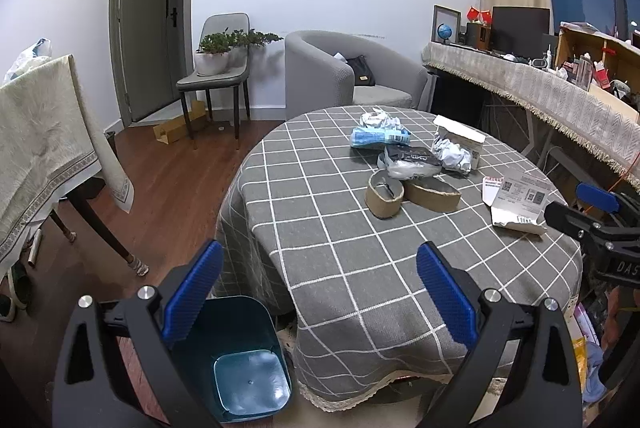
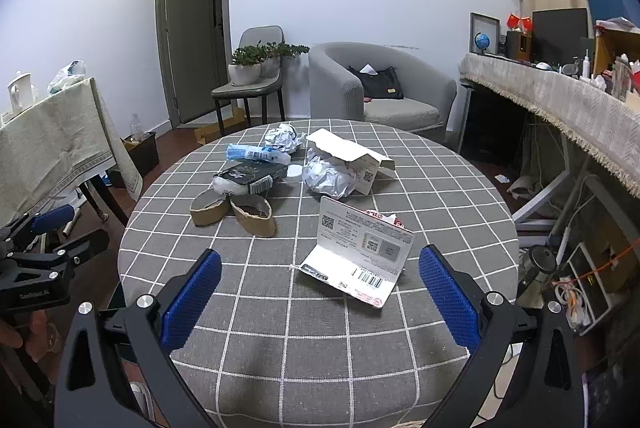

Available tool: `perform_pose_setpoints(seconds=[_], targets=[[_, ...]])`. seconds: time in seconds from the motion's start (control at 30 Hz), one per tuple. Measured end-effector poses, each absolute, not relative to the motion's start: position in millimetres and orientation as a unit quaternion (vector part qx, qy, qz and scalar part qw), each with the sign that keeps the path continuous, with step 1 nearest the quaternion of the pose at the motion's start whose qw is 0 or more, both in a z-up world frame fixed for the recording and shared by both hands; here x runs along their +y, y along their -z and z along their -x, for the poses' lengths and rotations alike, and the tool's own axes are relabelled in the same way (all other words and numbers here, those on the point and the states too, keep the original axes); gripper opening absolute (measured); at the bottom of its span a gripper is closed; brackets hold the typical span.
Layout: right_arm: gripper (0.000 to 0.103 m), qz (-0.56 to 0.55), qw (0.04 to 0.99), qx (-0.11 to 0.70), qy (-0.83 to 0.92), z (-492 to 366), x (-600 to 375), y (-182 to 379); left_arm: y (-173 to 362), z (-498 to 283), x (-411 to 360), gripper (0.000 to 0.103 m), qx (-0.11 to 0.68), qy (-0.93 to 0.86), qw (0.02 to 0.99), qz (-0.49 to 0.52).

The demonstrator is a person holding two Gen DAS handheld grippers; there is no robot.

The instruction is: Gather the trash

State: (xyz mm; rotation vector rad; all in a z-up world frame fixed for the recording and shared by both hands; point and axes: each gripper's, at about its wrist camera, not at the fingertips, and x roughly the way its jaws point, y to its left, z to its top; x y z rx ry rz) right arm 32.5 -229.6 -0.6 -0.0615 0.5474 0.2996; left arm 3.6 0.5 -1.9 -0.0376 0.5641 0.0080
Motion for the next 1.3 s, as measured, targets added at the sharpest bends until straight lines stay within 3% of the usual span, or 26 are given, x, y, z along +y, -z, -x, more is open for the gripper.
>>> perform_pose_setpoints(seconds=[1.1,1.2,1.27,1.3], targets=[[0.1,-0.017,0.933,0.361,-0.012,-115.7,-226.2,22.5,-9.5,-62.3,1.3,0.099,0.281,0.103,0.954,0.027],[0.088,-0.026,0.929,0.369,-0.007,-123.0,-231.5,23.1,-7.4,-69.9,-4.0,0.099,0.286,0.119,0.95,0.026],[0.071,-0.028,0.927,0.374,-0.009,-129.8,-234.8,22.9,-4.3,-75.3,-8.0,0.099,0.29,0.126,0.948,0.021],[0.071,-0.027,0.926,0.377,-0.011,-133.0,-235.7,22.9,-3.5,-78.0,-10.5,0.098,0.29,0.13,0.948,0.02]])
